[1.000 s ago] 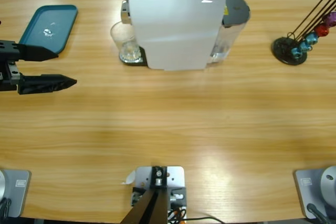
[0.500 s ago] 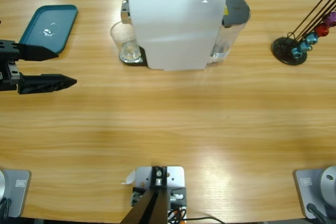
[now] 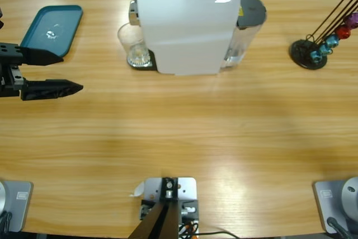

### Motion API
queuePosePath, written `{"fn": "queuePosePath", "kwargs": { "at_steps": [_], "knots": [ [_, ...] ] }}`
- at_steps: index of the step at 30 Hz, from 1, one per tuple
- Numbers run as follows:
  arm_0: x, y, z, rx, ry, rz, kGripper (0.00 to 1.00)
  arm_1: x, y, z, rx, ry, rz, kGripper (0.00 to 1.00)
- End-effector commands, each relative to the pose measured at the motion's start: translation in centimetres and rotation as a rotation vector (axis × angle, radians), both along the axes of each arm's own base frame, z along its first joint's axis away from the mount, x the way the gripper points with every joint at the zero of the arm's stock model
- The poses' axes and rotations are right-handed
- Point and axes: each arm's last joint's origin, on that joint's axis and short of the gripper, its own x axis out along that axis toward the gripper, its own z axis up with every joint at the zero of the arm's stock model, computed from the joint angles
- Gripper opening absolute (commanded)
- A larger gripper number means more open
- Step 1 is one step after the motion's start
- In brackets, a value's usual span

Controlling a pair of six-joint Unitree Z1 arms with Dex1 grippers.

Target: Pour coffee

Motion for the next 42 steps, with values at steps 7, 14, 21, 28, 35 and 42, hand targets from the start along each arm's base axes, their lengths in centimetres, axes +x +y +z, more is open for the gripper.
{"fn": "queuePosePath", "kwargs": {
  "at_steps": [7,14,21,28,35,42],
  "knots": [
    [0.5,-0.7,-0.9,0.035,0.050,0.002,0.936,3.5,0.8,-2.7,-0.058,0.049,-0.014,0.000],
    [0.6,-0.8,-1.0,0.038,0.054,0.002,0.936,3.8,0.6,-3.1,-0.071,0.056,-0.016,0.000],
    [0.6,-0.8,-1.0,0.039,0.054,0.002,0.936,4.3,0.7,-3.6,-0.078,0.063,-0.020,0.000],
    [0.6,-0.8,-1.0,0.039,0.054,0.000,0.936,4.6,0.1,-3.4,-0.085,0.054,-0.032,0.000],
    [0.6,-0.9,-1.1,0.041,0.056,-0.003,0.936,4.8,0.1,-3.6,-0.089,0.059,-0.033,0.000],
    [0.6,-0.9,-1.1,0.042,0.057,-0.004,0.936,4.6,0.9,-4.4,-0.096,0.081,-0.015,0.000]
  ]
}}
